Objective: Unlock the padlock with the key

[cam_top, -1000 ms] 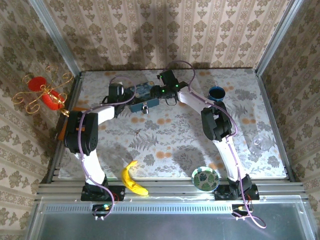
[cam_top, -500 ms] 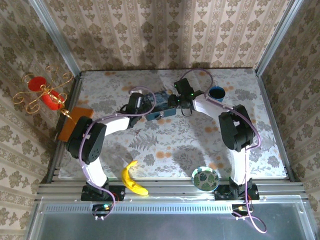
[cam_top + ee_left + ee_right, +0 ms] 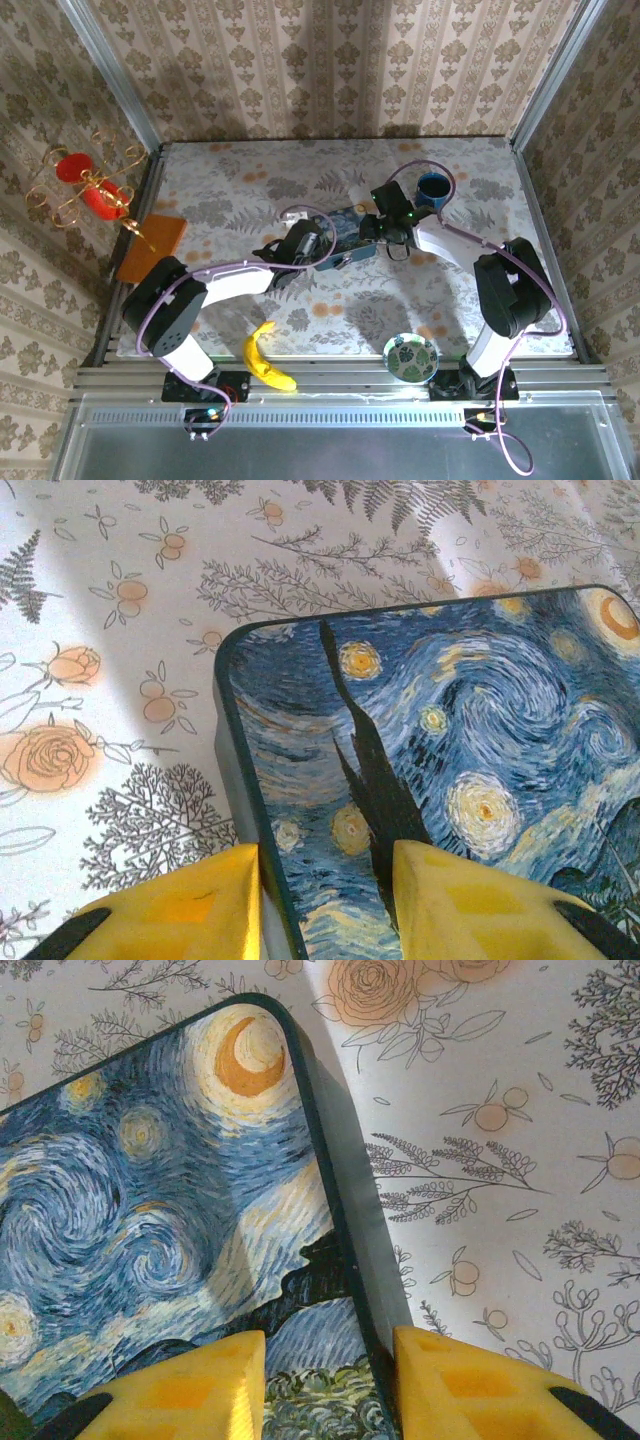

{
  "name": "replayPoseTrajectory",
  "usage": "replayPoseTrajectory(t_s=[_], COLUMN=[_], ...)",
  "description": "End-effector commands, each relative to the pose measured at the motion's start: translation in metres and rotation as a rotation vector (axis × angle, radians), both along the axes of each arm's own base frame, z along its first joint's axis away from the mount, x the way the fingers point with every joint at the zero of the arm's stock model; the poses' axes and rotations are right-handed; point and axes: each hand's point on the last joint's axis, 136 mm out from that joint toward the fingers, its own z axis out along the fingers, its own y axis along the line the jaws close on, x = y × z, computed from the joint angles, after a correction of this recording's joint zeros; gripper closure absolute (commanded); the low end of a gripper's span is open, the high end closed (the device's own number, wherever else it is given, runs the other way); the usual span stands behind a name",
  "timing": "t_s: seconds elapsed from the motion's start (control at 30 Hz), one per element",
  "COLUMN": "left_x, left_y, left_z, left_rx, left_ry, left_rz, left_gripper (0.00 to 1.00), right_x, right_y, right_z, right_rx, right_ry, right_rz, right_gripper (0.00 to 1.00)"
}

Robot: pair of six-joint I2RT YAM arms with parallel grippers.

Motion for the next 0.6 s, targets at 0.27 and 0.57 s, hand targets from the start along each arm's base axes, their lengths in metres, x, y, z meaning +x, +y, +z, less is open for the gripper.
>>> replayPoseTrajectory(t_s=[0.27, 0.57], left_x=[0.043, 0.054], left_y=[0.005, 0.017], left_z=[0.014, 0.009], left_rx=[0.034, 0.04], left_ry=[-0.038, -0.027], left_rz=[-0.019, 0.004], left_gripper=[0.62, 0.57], right_x=[0.024, 0.041], right_y=[0.065, 0.068], right_z=[-0.008, -0.013], right_rx=[0.07, 0.018], right_ry=[0.008, 0.006], right_rz=[0.089, 0.109], right_gripper=[0.65, 0.59])
